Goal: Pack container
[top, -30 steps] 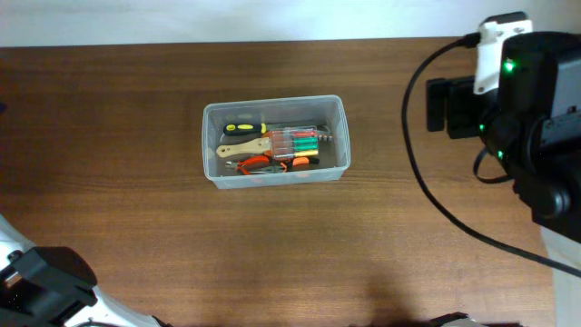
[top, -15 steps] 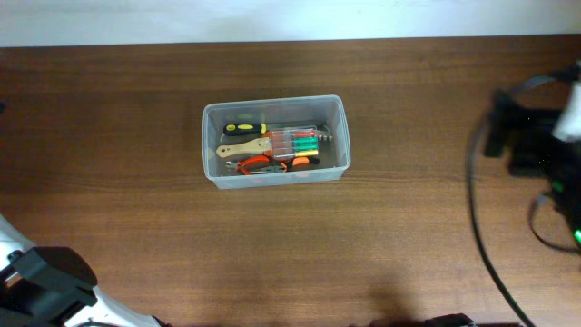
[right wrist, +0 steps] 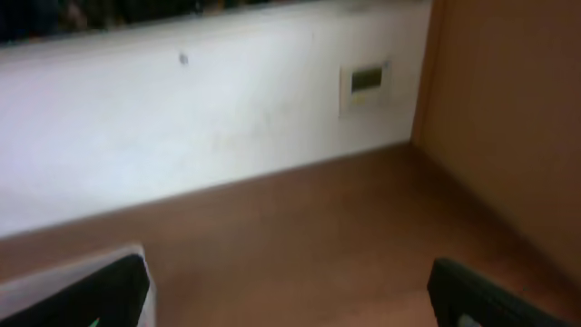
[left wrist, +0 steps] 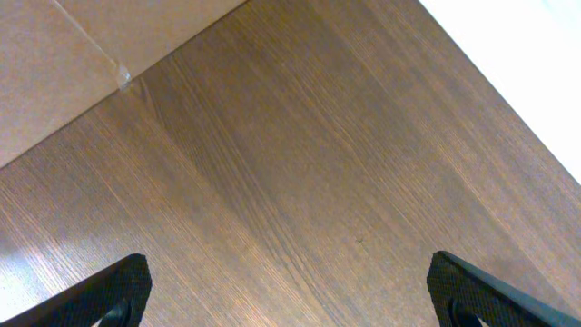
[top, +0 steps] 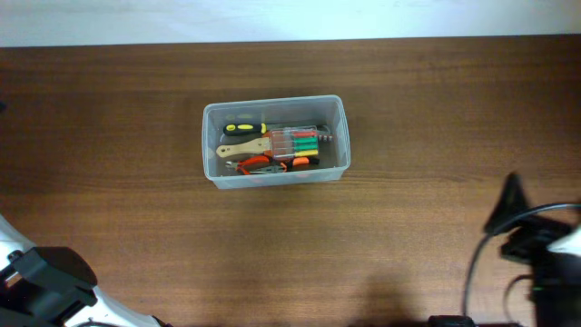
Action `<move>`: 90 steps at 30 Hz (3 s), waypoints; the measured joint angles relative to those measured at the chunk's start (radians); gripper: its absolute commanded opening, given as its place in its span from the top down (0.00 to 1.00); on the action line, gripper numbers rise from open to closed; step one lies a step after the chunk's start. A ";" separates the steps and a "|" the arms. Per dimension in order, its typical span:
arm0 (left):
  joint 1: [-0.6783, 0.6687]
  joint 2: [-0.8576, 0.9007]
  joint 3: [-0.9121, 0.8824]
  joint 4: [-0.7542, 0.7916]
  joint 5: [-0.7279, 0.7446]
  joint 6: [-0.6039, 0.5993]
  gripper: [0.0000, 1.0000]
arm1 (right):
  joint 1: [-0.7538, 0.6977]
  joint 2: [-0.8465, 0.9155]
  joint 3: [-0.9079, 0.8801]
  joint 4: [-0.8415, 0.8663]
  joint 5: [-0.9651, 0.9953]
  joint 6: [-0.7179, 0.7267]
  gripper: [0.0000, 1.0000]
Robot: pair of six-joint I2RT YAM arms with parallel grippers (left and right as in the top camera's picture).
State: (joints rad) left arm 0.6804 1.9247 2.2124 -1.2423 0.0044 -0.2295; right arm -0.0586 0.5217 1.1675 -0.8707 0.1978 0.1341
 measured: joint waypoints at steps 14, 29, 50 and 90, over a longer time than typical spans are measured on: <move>0.000 0.000 0.000 0.000 0.000 0.000 0.01 | 0.000 -0.401 -0.793 0.233 -0.025 0.002 0.02; -0.002 0.000 0.000 -0.066 0.000 0.000 0.01 | 0.000 -0.506 -0.963 0.251 -0.032 0.002 0.01; -0.016 0.000 0.000 -0.186 0.000 0.000 0.01 | 0.000 -0.506 -0.964 0.212 -0.032 0.002 0.02; -0.860 -0.980 -0.713 0.643 -0.201 0.000 0.01 | 0.000 -0.507 -0.964 0.210 -0.035 0.002 0.02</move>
State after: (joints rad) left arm -0.1799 0.9443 1.4998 -0.5991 -0.1967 -0.2295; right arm -0.0586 0.0147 0.2035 -0.6609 0.1623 0.1356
